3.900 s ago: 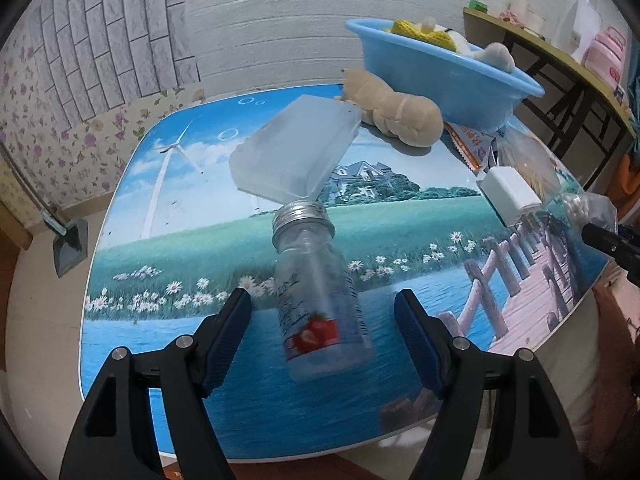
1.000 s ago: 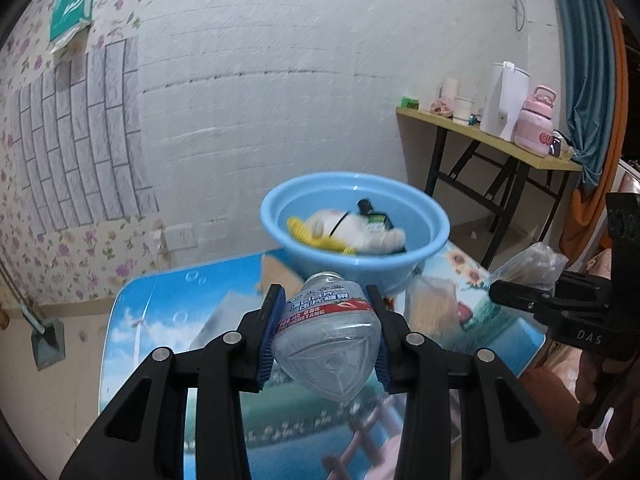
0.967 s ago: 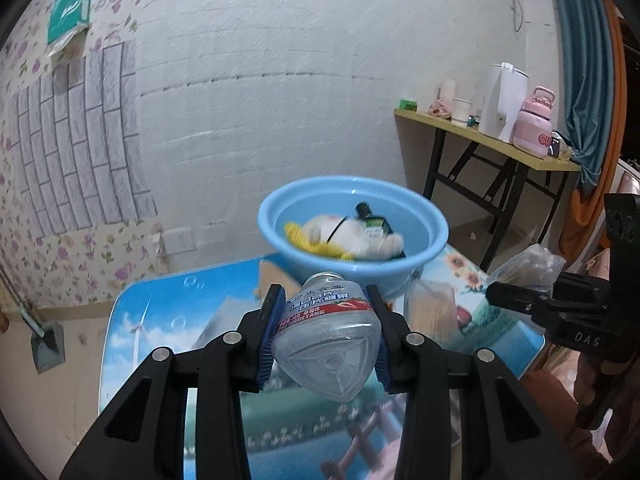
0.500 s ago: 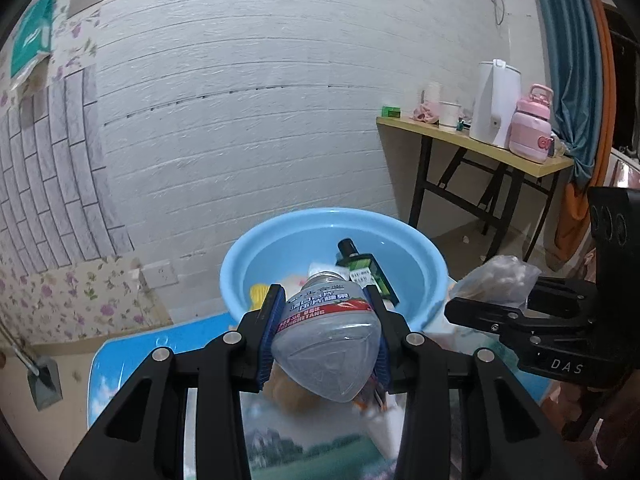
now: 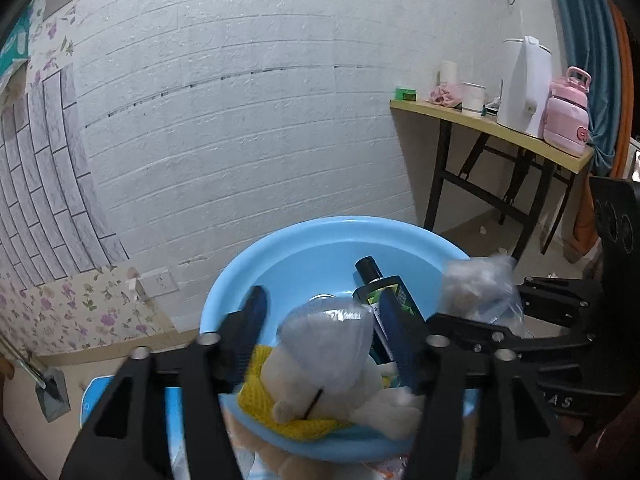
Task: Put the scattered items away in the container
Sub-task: 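Carry the jar and swab bag over the blue basin and open both tools, then grasp the translucent white case with the left tool while the right tool approaches the toothpick box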
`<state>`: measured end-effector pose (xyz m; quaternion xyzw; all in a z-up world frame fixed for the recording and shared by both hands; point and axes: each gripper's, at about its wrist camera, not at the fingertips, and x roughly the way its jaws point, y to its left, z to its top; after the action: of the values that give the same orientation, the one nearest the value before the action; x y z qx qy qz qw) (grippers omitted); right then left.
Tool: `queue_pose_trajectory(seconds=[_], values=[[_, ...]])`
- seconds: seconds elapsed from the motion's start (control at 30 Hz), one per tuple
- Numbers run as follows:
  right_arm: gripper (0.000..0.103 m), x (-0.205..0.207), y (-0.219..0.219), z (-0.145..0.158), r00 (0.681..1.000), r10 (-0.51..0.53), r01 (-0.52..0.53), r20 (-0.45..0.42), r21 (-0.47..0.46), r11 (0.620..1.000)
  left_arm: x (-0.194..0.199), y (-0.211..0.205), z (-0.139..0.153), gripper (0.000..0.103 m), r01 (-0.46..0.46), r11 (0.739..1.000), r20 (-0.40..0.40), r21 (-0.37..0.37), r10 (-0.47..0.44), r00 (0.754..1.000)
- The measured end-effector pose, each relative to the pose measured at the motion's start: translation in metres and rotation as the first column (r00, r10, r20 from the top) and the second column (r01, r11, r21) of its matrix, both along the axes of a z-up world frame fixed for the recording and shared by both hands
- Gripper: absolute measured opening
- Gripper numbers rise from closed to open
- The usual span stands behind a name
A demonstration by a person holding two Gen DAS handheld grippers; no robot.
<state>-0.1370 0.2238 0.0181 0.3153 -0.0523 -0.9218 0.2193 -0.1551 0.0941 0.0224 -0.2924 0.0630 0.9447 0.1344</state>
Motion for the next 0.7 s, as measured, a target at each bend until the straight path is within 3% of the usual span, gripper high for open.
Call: queue_pose_trajectory(seconds=[0.07,0.13,0.27,0.47,0.7], values=[[0.047,-0.002,0.001,-0.002,1.0,-0.009,0.009,0.0,0.016,1.0,0.001,0.0,-0.001,0.078,-0.001,1.0,-0.003,-0.003,0.001,1.0],[0.056,0.0,0.004,-0.002,1.0,-0.014,0.014,-0.009,0.006,1.0,0.004,-0.001,0.0,0.084,-0.013,1.0,-0.01,0.001,0.013,1.0],[0.057,0.006,0.006,-0.001,0.999,-0.03,0.03,-0.019,-0.004,1.0,0.012,-0.009,0.001,0.087,-0.04,0.999,0.0,0.027,0.04,0.999],[0.058,0.026,0.008,0.005,0.999,-0.049,0.049,-0.017,-0.013,0.999,0.041,-0.023,0.0,0.088,-0.069,0.998,-0.009,0.0,0.069,0.998],[0.058,0.05,0.011,0.003,0.995,-0.102,0.102,0.0,-0.009,0.995,0.083,-0.063,-0.01,0.091,-0.178,0.984,0.003,0.014,0.178,0.984]])
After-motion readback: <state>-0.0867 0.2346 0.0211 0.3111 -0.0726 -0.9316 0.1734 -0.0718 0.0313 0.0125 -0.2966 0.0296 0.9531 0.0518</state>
